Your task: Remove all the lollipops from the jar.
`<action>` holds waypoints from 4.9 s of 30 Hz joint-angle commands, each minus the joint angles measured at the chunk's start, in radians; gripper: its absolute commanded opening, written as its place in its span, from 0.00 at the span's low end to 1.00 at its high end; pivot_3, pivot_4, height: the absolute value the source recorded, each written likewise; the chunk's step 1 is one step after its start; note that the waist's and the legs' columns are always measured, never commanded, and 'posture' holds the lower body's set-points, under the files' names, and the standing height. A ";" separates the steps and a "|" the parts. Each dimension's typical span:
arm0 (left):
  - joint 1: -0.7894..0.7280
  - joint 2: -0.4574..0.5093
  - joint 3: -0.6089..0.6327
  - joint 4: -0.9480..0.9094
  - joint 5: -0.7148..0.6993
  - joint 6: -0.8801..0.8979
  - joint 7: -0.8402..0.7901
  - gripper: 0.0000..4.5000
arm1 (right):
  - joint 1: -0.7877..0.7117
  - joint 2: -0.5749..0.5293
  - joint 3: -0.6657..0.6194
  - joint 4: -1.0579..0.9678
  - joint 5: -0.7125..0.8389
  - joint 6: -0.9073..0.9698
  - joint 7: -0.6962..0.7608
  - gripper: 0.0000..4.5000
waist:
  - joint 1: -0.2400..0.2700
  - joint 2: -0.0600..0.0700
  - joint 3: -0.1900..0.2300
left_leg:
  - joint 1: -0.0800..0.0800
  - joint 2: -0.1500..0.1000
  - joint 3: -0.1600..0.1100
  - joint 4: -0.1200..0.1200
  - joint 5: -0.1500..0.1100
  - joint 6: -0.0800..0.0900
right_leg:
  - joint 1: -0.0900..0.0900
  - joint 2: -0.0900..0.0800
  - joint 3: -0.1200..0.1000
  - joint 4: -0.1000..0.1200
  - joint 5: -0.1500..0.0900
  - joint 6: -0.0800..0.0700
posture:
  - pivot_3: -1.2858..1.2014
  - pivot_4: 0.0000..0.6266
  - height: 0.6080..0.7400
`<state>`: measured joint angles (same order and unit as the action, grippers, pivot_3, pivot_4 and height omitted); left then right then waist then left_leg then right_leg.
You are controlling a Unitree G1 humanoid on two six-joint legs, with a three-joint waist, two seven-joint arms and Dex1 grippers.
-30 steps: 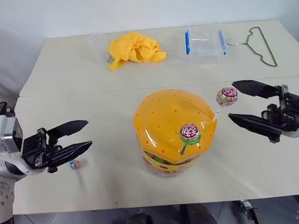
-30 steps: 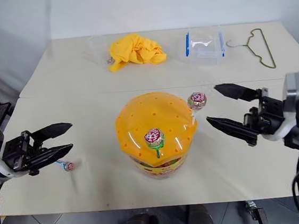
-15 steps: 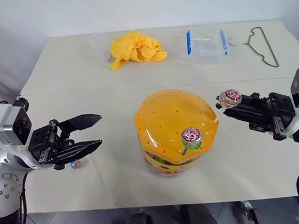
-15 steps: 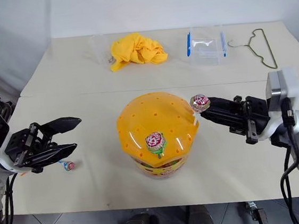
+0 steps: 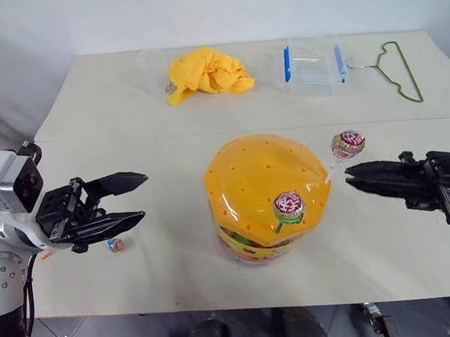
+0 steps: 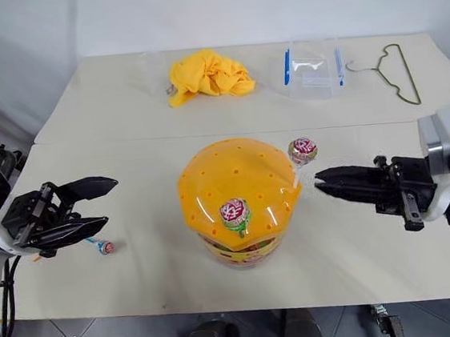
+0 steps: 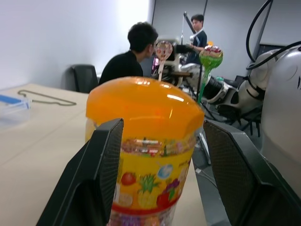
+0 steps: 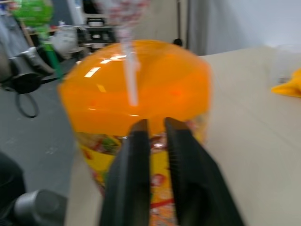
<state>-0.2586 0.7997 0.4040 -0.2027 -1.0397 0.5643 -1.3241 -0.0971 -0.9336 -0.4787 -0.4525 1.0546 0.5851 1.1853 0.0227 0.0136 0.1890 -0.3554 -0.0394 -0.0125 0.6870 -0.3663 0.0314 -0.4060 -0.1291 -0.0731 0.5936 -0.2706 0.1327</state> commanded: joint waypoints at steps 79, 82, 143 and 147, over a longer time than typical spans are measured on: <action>-0.103 -0.024 -0.120 0.057 0.152 -0.080 -0.184 0.64 | 0.339 -0.179 0.023 0.459 -0.652 -0.077 -0.401 0.11 | 0.000 -0.001 0.000 | -0.004 -0.003 0.002 0.006 0.000 0.002 | -0.002 0.001 0.002 0.004 0.001 0.001 | 0.52 0.24 1.00; -0.103 -0.024 -0.120 0.059 0.151 -0.082 -0.181 0.64 | 0.339 -0.163 -0.004 0.470 -0.635 -0.102 -0.332 0.30 | 0.000 -0.001 0.000 | -0.004 -0.002 0.002 0.006 0.000 0.002 | -0.002 0.002 0.001 0.004 0.001 0.001 | 0.52 0.24 1.00; -0.197 -0.031 -0.222 0.102 0.133 -0.114 -0.203 0.64 | -0.227 0.027 0.015 -0.121 0.286 -0.002 -0.242 0.01 | 0.001 -0.002 0.001 | -0.006 -0.002 -0.005 0.010 -0.001 0.001 | 0.000 -0.002 -0.003 0.002 0.001 0.002 | 0.52 0.24 1.00; -0.212 -0.066 -0.215 0.091 0.143 -0.135 -0.181 0.64 | -0.190 -0.046 -0.163 0.069 0.240 0.040 -0.299 0.01 | 0.003 -0.002 0.001 | -0.007 -0.002 -0.005 0.011 0.000 0.001 | 0.000 -0.001 -0.004 0.002 0.001 0.002 | 0.52 0.24 1.00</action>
<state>-0.4604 0.7326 0.1758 -0.0980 -0.8960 0.4457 -1.4994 -0.3051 -0.9490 -0.5333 -0.4755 1.3128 0.6126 0.9075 0.0259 0.0118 0.1901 -0.3627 -0.0413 -0.0172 0.6980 -0.3668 0.0324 -0.4061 -0.1300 -0.0771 0.5954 -0.2695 0.1347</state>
